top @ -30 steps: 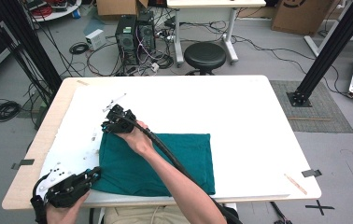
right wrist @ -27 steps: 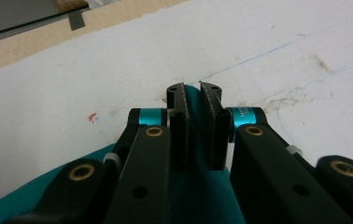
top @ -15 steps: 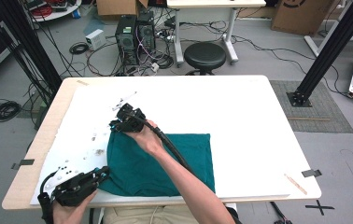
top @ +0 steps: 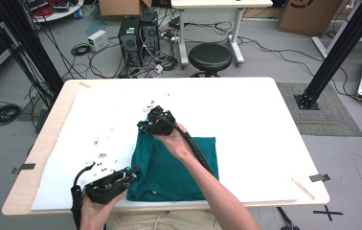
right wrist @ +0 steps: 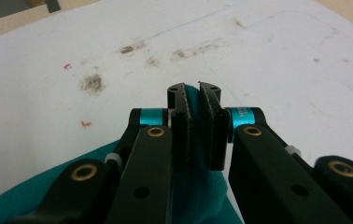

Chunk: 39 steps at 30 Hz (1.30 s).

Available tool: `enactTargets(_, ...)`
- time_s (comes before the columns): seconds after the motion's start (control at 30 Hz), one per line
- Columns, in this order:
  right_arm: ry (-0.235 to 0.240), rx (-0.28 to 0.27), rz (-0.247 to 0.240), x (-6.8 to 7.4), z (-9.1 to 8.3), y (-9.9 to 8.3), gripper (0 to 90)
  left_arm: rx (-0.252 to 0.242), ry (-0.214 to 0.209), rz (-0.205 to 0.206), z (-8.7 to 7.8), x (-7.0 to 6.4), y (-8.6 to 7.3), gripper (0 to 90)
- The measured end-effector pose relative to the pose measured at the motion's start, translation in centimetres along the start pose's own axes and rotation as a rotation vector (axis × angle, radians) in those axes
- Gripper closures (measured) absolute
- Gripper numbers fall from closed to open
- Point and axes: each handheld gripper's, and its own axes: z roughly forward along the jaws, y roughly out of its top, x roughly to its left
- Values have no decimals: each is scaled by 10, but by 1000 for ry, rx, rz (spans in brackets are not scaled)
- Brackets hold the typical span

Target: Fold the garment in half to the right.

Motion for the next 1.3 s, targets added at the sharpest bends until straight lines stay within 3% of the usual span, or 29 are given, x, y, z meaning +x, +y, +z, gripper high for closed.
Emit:
enactTargets(0.33,-60,-10,3,-13,-37,-25,845,24,-84,29,39,-26,12,865)
enactTargets(0.73,-111,-11,48,-31,-72,-54,844,38,-177,43,79,-50,27,864)
enactTargets(1.0,-176,46,61,-45,-86,-80,843,66,-184,48,108,-66,28,864)
enactTargets(1.17,-183,56,82,-52,-91,-94,842,98,-194,53,125,-76,26,864)
enactTargets(1.3,-190,63,91,-55,-94,-101,842,110,-205,33,136,-81,24,864)
